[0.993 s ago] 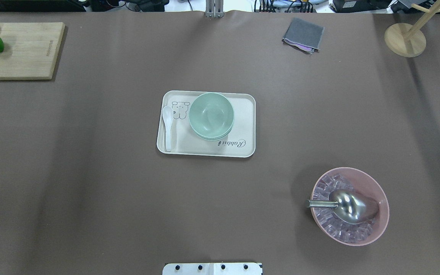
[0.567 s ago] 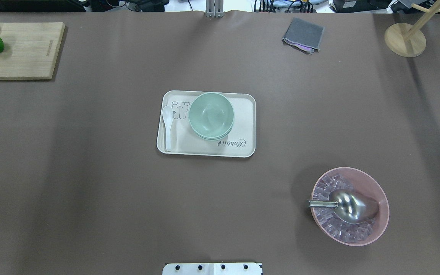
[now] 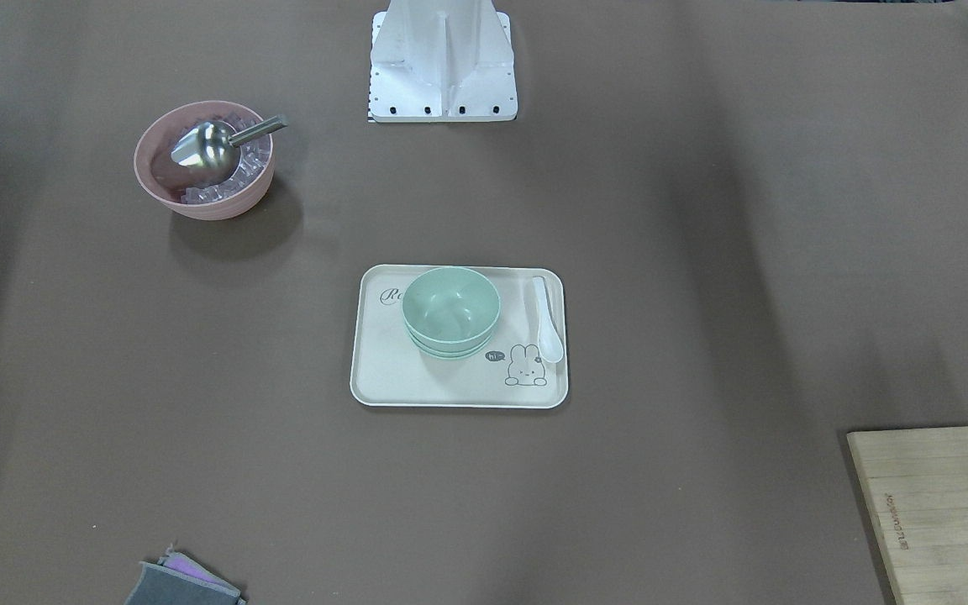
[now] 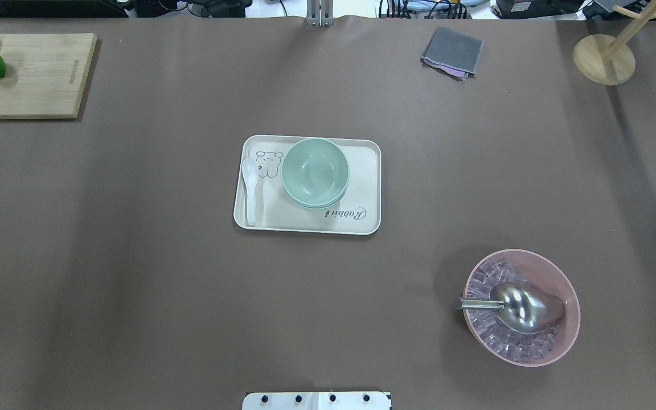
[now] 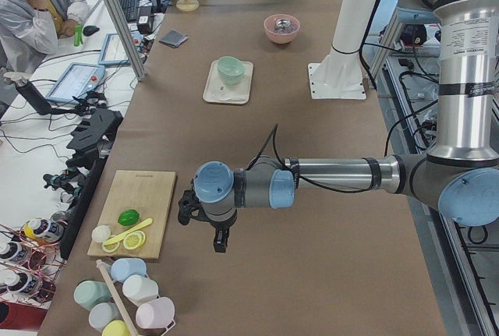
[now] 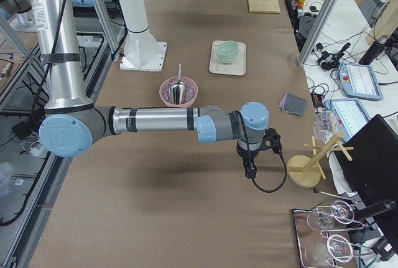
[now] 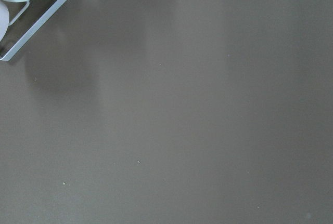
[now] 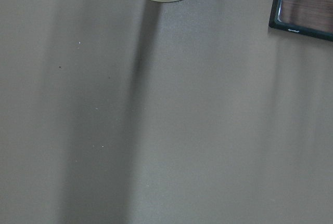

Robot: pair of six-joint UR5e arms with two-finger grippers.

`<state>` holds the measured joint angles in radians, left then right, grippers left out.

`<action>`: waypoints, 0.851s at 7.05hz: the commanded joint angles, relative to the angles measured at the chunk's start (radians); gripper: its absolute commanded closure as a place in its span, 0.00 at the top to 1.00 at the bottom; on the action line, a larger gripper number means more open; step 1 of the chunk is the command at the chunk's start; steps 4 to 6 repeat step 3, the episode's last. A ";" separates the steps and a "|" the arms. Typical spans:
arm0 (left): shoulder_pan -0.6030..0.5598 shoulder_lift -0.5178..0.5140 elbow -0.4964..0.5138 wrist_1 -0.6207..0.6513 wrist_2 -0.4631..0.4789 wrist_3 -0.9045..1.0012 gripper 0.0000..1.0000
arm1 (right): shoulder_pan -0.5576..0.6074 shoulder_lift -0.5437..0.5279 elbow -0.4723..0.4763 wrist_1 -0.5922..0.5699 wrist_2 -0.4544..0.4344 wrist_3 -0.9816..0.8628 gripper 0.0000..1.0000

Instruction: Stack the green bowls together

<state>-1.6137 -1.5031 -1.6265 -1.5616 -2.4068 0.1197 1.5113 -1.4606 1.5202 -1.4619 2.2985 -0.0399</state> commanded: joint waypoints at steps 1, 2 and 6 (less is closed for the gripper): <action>0.000 -0.003 -0.004 -0.002 0.000 0.000 0.98 | 0.000 -0.001 0.002 0.000 0.001 0.000 1.00; 0.000 -0.002 -0.007 -0.002 0.000 0.000 0.98 | 0.000 -0.001 0.002 0.000 0.002 0.000 1.00; 0.000 -0.002 -0.010 -0.002 0.000 0.000 0.98 | 0.000 -0.007 0.023 -0.002 0.001 0.002 1.00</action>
